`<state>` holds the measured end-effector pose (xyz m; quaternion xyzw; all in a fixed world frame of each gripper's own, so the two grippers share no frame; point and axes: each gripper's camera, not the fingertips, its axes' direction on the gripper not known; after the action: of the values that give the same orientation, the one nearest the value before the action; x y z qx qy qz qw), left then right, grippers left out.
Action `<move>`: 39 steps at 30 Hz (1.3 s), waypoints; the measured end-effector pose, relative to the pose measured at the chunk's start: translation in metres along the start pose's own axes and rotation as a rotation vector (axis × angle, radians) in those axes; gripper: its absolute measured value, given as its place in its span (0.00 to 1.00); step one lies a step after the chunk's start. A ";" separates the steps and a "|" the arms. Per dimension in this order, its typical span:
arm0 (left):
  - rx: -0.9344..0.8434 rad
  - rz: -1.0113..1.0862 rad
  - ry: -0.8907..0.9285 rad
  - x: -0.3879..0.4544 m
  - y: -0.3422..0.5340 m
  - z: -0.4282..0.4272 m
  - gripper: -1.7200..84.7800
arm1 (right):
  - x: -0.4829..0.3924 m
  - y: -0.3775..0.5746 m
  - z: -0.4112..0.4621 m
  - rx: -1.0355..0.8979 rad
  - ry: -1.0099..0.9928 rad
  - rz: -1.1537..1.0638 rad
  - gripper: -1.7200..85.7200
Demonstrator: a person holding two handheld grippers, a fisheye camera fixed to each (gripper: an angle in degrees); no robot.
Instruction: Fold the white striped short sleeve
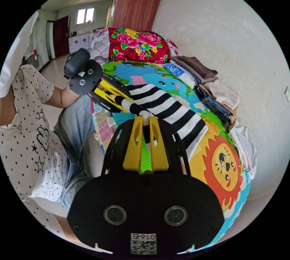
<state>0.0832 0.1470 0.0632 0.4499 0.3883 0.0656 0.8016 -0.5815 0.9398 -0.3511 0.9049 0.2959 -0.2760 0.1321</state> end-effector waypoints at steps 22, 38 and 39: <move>0.039 -0.042 0.183 -0.045 -0.036 0.070 0.12 | -0.029 -0.054 0.121 -0.459 0.606 -0.203 0.08; -0.026 0.314 0.398 -0.008 -0.095 0.108 0.06 | 0.019 -0.068 0.086 -0.457 0.306 -0.331 0.06; -0.019 0.353 0.462 -0.002 -0.102 0.104 0.06 | 0.019 -0.065 0.080 -0.448 0.280 -0.344 0.06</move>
<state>0.1278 0.0166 0.0157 0.4763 0.4754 0.3085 0.6723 -0.6415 0.9680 -0.4318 0.8192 0.5132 -0.0952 0.2376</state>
